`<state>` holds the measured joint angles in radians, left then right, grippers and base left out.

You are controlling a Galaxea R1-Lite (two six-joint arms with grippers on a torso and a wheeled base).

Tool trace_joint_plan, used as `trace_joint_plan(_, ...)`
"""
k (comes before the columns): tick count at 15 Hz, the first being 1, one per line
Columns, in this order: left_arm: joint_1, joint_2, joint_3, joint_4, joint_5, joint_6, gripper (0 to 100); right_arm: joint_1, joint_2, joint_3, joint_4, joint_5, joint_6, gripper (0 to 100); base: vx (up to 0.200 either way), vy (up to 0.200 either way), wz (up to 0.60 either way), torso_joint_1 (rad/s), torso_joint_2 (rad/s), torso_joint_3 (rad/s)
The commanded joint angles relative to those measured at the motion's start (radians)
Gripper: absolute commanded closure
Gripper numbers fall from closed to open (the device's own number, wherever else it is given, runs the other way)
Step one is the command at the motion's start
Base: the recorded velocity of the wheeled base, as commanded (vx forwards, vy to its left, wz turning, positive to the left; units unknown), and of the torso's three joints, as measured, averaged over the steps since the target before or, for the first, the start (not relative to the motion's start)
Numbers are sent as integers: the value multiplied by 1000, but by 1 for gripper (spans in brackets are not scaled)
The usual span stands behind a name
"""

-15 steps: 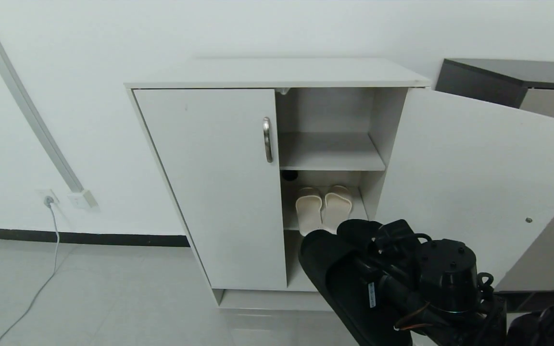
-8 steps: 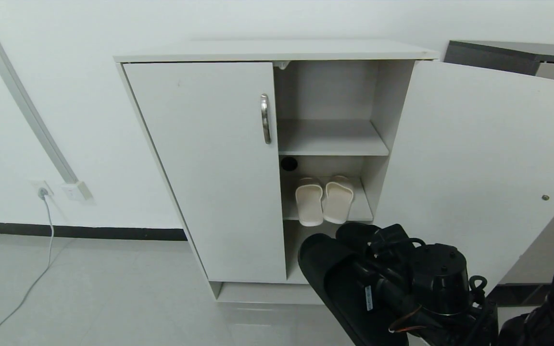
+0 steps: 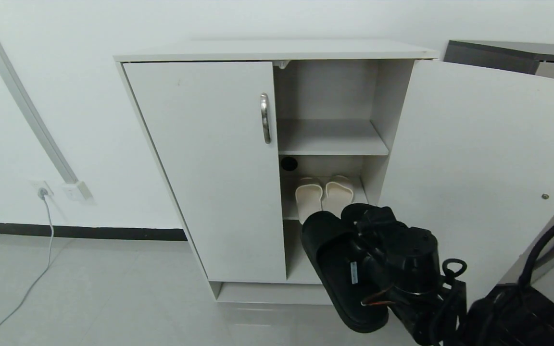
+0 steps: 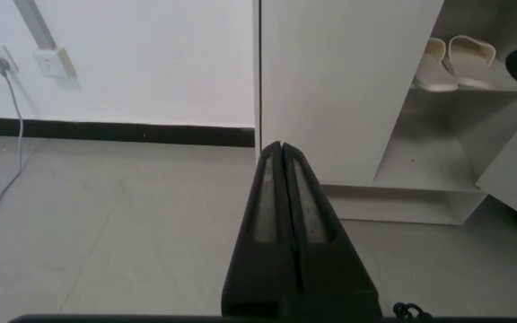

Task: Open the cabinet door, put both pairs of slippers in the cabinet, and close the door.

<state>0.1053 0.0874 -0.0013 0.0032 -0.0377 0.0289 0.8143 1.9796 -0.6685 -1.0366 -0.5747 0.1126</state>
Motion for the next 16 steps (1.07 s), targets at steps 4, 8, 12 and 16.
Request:
trace_joint_plan(4, 1, 2, 1, 0, -1, 2, 100, 20, -18, -494, 583, -189, 165, 100, 0, 0, 0, 0, 0, 0)
trace_joint_plan(8, 1, 2, 1, 0, -1, 2, 100, 42, -38, -600, 648, -254, 150, 100, 0, 0, 0, 0, 0, 0)
trace_joint_plan(12, 1, 2, 1, 0, -1, 2, 100, 43, -45, -635, 644, -271, 137, 100, 0, 0, 0, 0, 0, 0)
trace_joint_plan(16, 1, 2, 1, 0, -1, 2, 100, 42, -47, -635, 636, -271, 139, 100, 0, 0, 0, 0, 0, 0)
